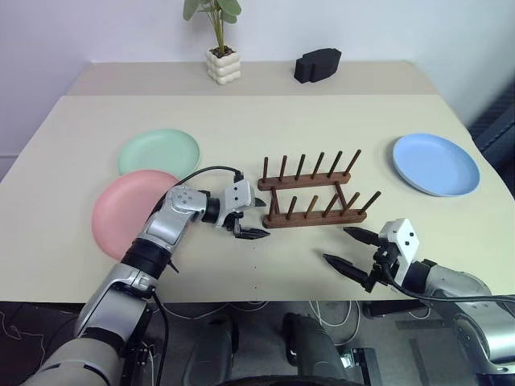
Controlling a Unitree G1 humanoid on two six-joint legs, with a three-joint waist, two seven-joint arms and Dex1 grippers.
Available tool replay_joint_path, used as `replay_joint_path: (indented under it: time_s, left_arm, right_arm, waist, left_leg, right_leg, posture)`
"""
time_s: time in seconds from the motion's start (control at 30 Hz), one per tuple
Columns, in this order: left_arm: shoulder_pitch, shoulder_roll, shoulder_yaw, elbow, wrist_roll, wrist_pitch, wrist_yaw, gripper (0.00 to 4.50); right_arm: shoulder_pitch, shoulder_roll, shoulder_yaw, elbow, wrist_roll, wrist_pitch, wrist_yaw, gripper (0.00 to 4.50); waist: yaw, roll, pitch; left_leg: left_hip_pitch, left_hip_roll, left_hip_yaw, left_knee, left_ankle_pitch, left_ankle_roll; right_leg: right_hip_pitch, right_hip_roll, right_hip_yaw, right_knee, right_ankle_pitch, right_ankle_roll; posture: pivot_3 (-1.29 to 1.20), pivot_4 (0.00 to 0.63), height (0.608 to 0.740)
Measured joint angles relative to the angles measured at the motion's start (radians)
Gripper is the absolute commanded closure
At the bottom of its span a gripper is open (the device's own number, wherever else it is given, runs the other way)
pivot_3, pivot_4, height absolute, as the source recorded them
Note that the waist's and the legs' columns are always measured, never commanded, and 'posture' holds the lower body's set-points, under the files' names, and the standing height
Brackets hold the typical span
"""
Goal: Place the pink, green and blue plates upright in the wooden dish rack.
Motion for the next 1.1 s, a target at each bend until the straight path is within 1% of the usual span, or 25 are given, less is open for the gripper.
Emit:
replay_joint_path:
  time_s: [0.03, 0.1, 0.27, 0.33, 0.57, 0.67, 0.77, 0.87, 0.93, 1.1]
  left_arm:
    - [0.014, 0.014, 0.007, -0.03, -0.001, 0.024, 0.001, 0.17]
    - [0.05, 0.036, 0.023, -0.086, -0.009, 0.066, 0.004, 0.94]
    - [0.139, 0.074, 0.051, -0.226, -0.043, 0.162, 0.01, 3.5]
    - [0.163, 0.076, 0.05, -0.284, -0.055, 0.199, 0.008, 4.47]
    - [0.183, 0.056, -0.001, -0.389, -0.061, 0.259, 0.03, 4.47]
    - [0.186, 0.029, -0.025, -0.399, -0.045, 0.271, 0.06, 4.47]
    - [0.184, 0.003, -0.053, -0.386, 0.005, 0.272, 0.122, 4.47]
    - [0.169, -0.03, -0.059, -0.35, 0.046, 0.232, 0.196, 4.47]
    - [0.164, -0.057, -0.056, -0.326, 0.055, 0.222, 0.239, 4.47]
    - [0.162, -0.071, -0.047, -0.294, 0.069, 0.185, 0.3, 4.47]
  right_arm:
    - [0.0, -0.003, -0.002, 0.019, -0.007, -0.005, 0.004, 0.88]
    - [0.001, -0.017, -0.008, 0.052, -0.024, -0.017, 0.013, 1.85]
    - [-0.004, -0.036, -0.031, 0.114, -0.058, -0.06, 0.034, 4.44]
    - [-0.014, -0.037, -0.029, 0.143, -0.082, -0.082, 0.036, 4.5]
    - [-0.086, -0.033, 0.003, 0.25, -0.176, -0.189, 0.029, 4.5]
    - [-0.155, -0.017, 0.03, 0.324, -0.238, -0.251, -0.009, 4.5]
    - [-0.201, -0.007, 0.042, 0.374, -0.276, -0.284, -0.038, 4.5]
    - [-0.226, 0.01, 0.047, 0.395, -0.294, -0.293, -0.054, 4.5]
    - [-0.245, 0.017, 0.06, 0.402, -0.312, -0.294, -0.069, 4.5]
    - [-0.268, 0.032, 0.072, 0.403, -0.328, -0.285, -0.082, 4.5]
  waist:
    - [-0.001, 0.0, 0.0]
    - [-0.001, 0.0, 0.0]
    - [0.0, 0.0, 0.0]
    - [0.001, 0.0, 0.0]
    - [0.001, 0.0, 0.0]
    - [-0.004, 0.0, 0.0]
    - [-0.003, 0.0, 0.0]
    - [-0.002, -0.001, -0.001]
    - [-0.003, -0.001, -0.001]
    - [-0.007, -0.001, -0.001]
  left_leg:
    - [0.0, 0.0, 0.0, 0.0, 0.0, 0.0]
    - [0.0, 0.0, 0.0, 0.0, 0.0, 0.0]
    - [0.001, 0.001, 0.0, 0.0, 0.0, 0.0]
    - [0.001, 0.001, 0.0, 0.0, 0.0, 0.0]
    - [0.002, 0.0, 0.001, 0.0, 0.0, 0.0]
    - [0.003, 0.0, 0.001, 0.001, 0.0, 0.0]
    - [0.004, -0.001, 0.001, 0.001, 0.0, 0.0]
    - [0.005, -0.001, 0.001, 0.002, 0.0, 0.0]
    - [0.005, -0.001, 0.001, 0.002, 0.0, 0.0]
    - [0.005, 0.0, 0.001, 0.002, 0.0, 0.0]
  right_leg:
    - [0.0, 0.0, 0.0, 0.0, 0.0, 0.0]
    - [0.0, 0.0, 0.0, 0.001, 0.0, 0.0]
    - [0.0, 0.0, 0.0, 0.001, 0.0, 0.0]
    - [0.0, 0.0, 0.0, 0.001, 0.0, 0.0]
    - [0.001, 0.0, 0.001, 0.001, 0.0, 0.0]
    - [0.002, 0.0, 0.001, 0.001, 0.0, -0.001]
    - [0.003, 0.0, 0.001, 0.002, 0.0, -0.001]
    - [0.005, 0.0, 0.001, 0.002, 0.0, -0.001]
    - [0.005, 0.0, 0.001, 0.002, 0.001, -0.001]
    - [0.005, 0.0, 0.001, 0.002, 0.001, -0.001]
  posture:
    - [0.0, 0.15, 0.736]
    - [0.0, 0.15, 0.736]
    - [0.0, 0.15, 0.736]
    - [0.0, 0.15, 0.736]
    - [0.0, 0.15, 0.736]
    - [0.0, 0.15, 0.736]
    - [0.0, 0.15, 0.736]
    - [0.0, 0.15, 0.736]
    - [0.0, 0.15, 0.736]
    - [0.0, 0.15, 0.736]
